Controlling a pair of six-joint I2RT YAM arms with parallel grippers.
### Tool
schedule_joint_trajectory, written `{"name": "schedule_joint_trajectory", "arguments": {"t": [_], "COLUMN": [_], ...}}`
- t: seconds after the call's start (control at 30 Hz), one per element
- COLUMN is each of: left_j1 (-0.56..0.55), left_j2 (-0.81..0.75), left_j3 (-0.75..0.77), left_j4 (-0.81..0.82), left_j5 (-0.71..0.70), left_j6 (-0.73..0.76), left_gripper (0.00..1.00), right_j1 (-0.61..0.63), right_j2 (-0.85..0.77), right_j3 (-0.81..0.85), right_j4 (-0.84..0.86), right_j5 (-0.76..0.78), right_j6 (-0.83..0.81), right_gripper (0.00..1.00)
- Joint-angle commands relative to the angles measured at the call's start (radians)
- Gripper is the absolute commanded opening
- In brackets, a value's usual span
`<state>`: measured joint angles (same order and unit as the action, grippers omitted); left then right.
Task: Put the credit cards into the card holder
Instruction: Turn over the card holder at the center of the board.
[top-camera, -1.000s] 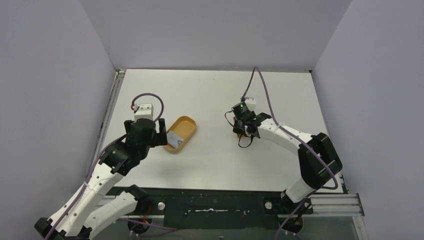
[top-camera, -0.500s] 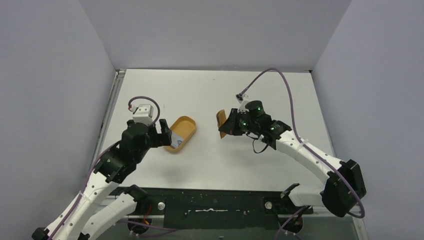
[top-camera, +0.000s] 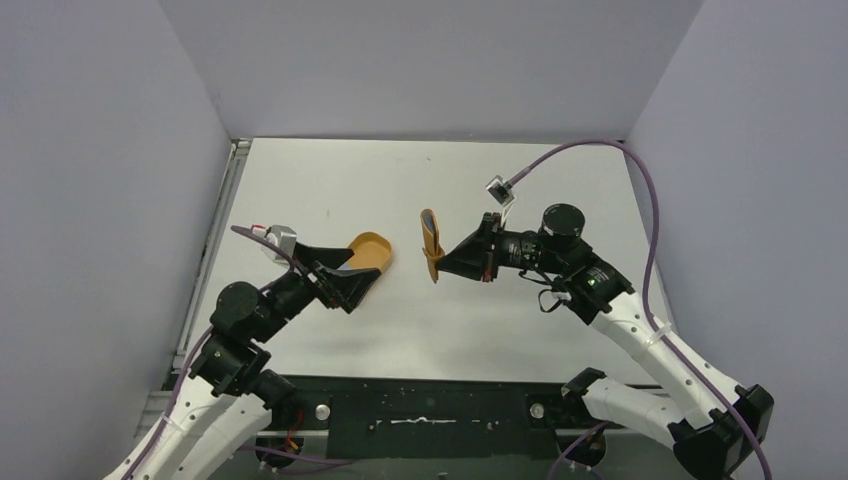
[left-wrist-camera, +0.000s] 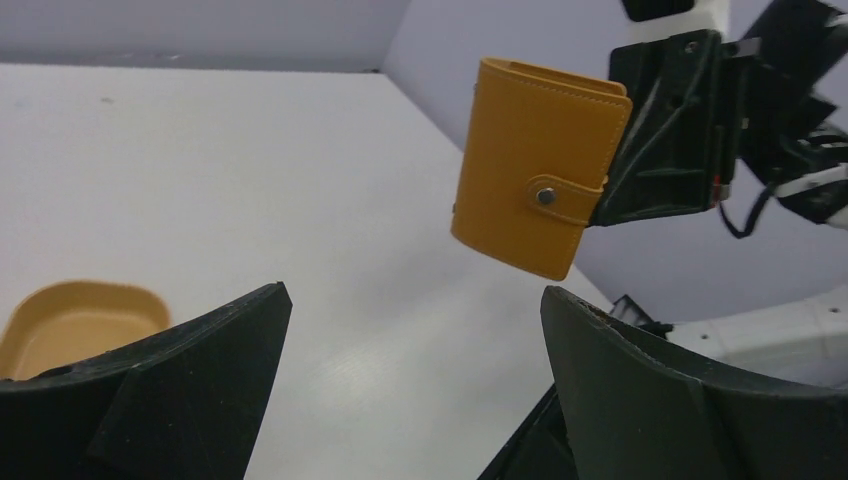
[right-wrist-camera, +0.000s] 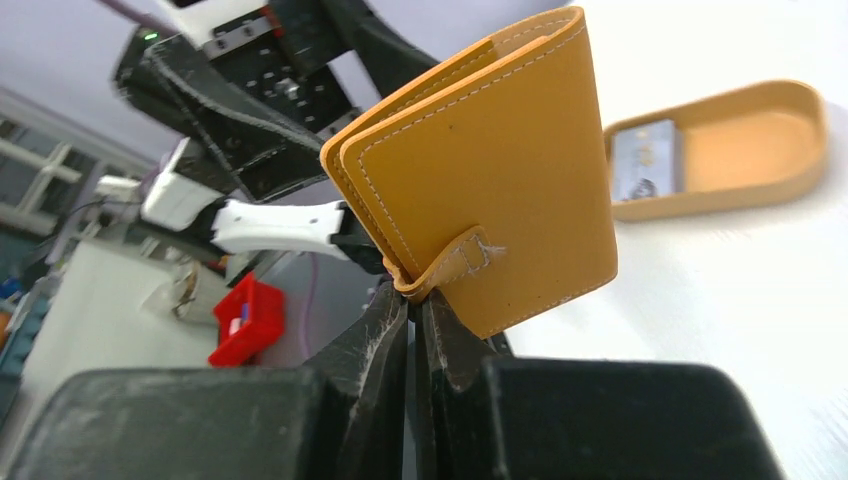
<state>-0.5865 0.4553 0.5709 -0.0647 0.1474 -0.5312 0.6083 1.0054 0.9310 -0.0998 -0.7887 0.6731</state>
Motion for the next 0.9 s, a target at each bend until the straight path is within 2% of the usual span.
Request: {"name": "schedule_joint_trajectory", "arguments": {"t": [0.0,0.1,0.2,0.33,0.47,0.63,0.87], "left_j1": [0.020,0.059,0.125,0.196,0.199,0.160,0.029], "left_j2": [0.062,0.136,0.223,0.361,0.501,0.591,0.611], "left_j3": [0.032,0.038,0.026,0.014,0.057,0.135,0.217], "left_j4": [0.299,0.469,0.709,1.037,1.250,1.327,1.195], "left_j5": [0.268,0.419,0.556,0.649,0.693,0.739,0.765], "left_j6": [-0.090,-0.185,-0.345,-0.572,-0.713,-0.774,-0.637], "left_gripper": [0.97,0.97,0.97,0.97,0.97,0.97,0.97], "right_j1": [-0.006,-0.006,-0.004,0.001,0.009,0.020,0.037], "right_j2": [-0.053,-0.076,-0.097,-0.124,-0.143,-0.138,-0.103], "right_j3": [0.045,0.060,0.063,0.061,0.058,0.052,0.043], "right_j4": [0.178,0.211,0.260,0.300,0.324,0.398,0.516], "right_j5": [-0.174,-0.223,-0.269,-0.307,-0.312,-0.310,-0.307], "right_j6": [0.085,0.119,0.168,0.210,0.233,0.279,0.343], "right_gripper": [0.00,0.00,0.00,0.00,0.00,0.00,0.00]}}
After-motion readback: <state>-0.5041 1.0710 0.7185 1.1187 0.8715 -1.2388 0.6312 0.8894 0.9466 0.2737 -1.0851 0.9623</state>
